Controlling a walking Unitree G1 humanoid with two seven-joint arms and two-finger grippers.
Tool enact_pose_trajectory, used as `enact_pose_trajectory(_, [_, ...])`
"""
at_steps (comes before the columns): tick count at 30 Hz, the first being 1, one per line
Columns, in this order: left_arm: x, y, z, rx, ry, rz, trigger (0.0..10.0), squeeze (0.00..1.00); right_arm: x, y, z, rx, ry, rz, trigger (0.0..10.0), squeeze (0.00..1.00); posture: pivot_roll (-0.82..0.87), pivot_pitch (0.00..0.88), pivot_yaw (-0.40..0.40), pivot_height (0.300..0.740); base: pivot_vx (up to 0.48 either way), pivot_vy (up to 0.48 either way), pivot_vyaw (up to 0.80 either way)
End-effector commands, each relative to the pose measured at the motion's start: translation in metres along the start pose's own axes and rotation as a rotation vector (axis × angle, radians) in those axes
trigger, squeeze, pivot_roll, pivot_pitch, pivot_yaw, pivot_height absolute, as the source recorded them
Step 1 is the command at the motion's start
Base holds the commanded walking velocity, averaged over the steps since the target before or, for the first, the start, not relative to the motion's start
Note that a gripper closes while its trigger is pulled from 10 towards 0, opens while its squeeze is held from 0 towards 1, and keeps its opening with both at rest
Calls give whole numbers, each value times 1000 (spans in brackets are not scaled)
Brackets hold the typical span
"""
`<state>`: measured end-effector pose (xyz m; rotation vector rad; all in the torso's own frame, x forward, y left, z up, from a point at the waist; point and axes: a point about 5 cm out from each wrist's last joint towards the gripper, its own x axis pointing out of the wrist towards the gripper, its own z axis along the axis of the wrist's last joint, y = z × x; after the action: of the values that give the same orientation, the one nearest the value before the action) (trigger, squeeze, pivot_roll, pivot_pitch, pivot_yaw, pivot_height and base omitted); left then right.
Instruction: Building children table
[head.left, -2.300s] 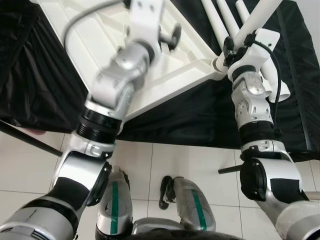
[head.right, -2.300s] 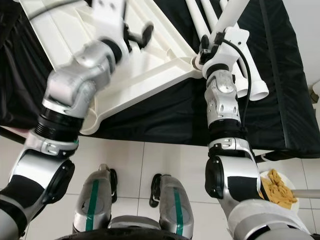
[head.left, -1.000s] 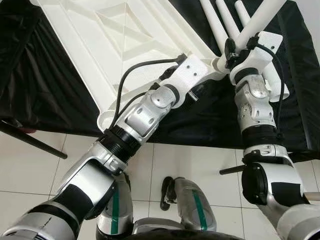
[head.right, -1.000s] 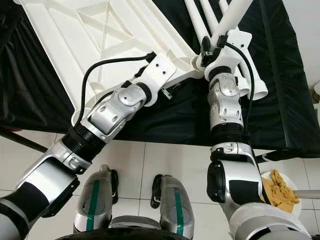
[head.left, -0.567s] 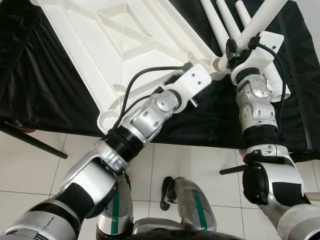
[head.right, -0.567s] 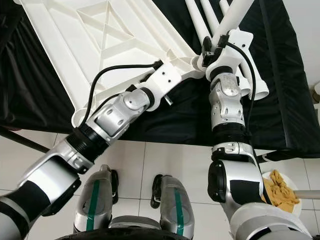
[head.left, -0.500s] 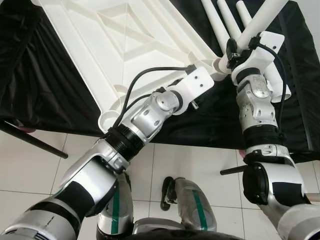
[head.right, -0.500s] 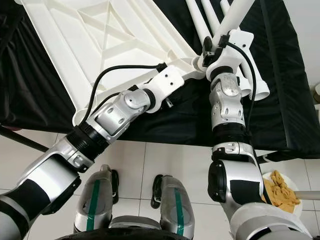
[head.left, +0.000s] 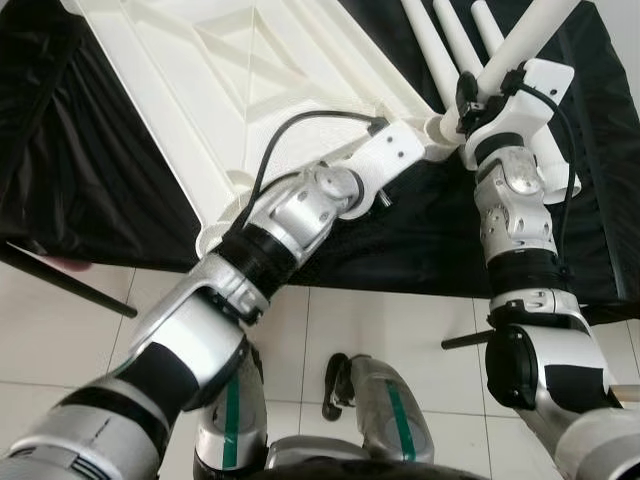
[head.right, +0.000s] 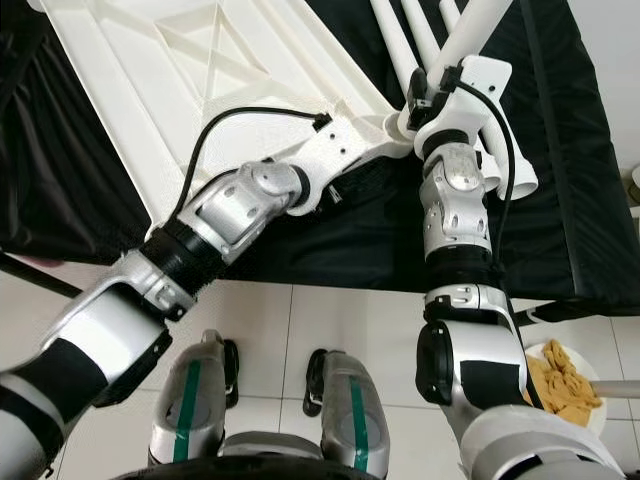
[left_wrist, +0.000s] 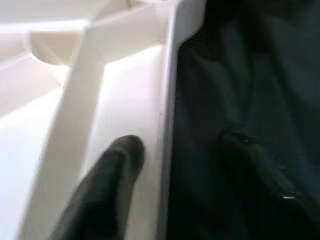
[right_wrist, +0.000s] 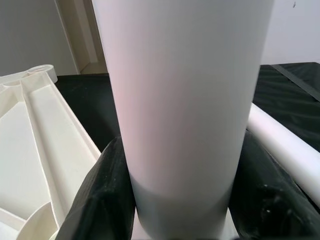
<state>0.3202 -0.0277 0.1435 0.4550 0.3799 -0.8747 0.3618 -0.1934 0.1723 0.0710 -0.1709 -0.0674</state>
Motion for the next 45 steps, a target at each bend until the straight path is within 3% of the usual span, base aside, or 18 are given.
enact_pose_trajectory(1, [1, 0, -2, -5, 23, -6, 9176, 0, -2, -5, -1, -2, 2, -18, 10000, 0, 68, 54, -33, 740, 0, 0, 0])
enact_pose_trajectory(2, [1, 0, -2, -7, 21, -18, 3922, 0, -2, -5, 0, -1, 1, -18, 10000, 0, 68, 54, -33, 740, 0, 0, 0])
enact_pose_trajectory(3, [1, 0, -2, -7, 21, -18, 3922, 0, -2, -5, 0, -1, 1, -18, 10000, 0, 68, 54, -33, 740, 0, 0, 0])
enact_pose_trajectory(4, [0, 1, -1, -13, 19, -24, 0, 0, -2, -5, 0, -1, 1, -18, 10000, 0, 69, 57, -35, 740, 0, 0, 0])
enact_pose_trajectory(5, [0, 1, -1, -13, 19, -24, 0, 0, -2, -5, 0, -1, 1, -18, 10000, 0, 69, 57, -35, 740, 0, 0, 0])
enact_pose_trajectory(6, [0, 2, -2, 0, 23, -18, 4941, 0, -2, -4, 0, -2, 1, -16, 10000, 0, 68, 57, -36, 740, 0, 0, 0])
enact_pose_trajectory(7, [0, 2, -2, 0, 23, -18, 4941, 0, -2, -4, 0, -2, 1, -16, 10000, 0, 68, 57, -36, 740, 0, 0, 0])
enact_pose_trajectory(8, [1, 5, -3, 23, 51, -3, 10000, 0, -2, -4, 0, -2, 2, -10, 10000, 0, 68, 58, -41, 740, 0, 0, 0])
enact_pose_trajectory(17, [0, 17, -10, -5, 86, 29, 10000, 0, -2, 2, -2, -6, 14, 35, 10000, 0, 67, 56, -47, 740, 0, 0, 0])
enact_pose_trajectory(18, [-1, 18, -11, -19, 77, 31, 5882, 0, -3, 3, -3, -11, 16, 42, 10000, 0, 67, 56, -49, 740, 0, 0, 0])
enact_pose_trajectory(19, [-1, 18, -11, -19, 77, 31, 5882, 0, -3, 3, -3, -11, 16, 42, 10000, 0, 67, 56, -49, 740, 0, 0, 0])
enact_pose_trajectory(20, [-2, 20, -11, -32, 66, 32, 0, 0, -3, 4, -3, -15, 18, 47, 10000, 0, 66, 57, -49, 740, 0, 0, 0])
enact_pose_trajectory(21, [-2, 20, -11, -32, 66, 32, 0, 0, -3, 4, -3, -15, 18, 47, 10000, 0, 66, 57, -49, 740, 0, 0, 0])
enact_pose_trajectory(22, [-4, 22, -13, -25, 66, 35, 9922, 0, -4, 6, -4, -18, 23, 60, 10000, 0, 67, 56, -53, 740, 0, 0, 0])
enact_pose_trajectory(29, [-6, 26, -17, -19, 75, 49, 10000, 0, -4, 8, -6, -25, 30, 83, 10000, 0, 67, 53, -56, 740, 0, 0, 0])
enact_pose_trajectory(35, [-17, 43, -26, -28, 85, 99, 10000, 0, -4, 13, -8, -37, 39, 122, 10000, 0, 78, 42, -62, 740, 0, 0, 0])
enact_pose_trajectory(45, [-18, 38, -23, -24, 64, 74, 10000, 0, 4, 9, -13, -46, 45, 126, 10000, 0, 80, 28, -59, 740, 0, 0, 0])
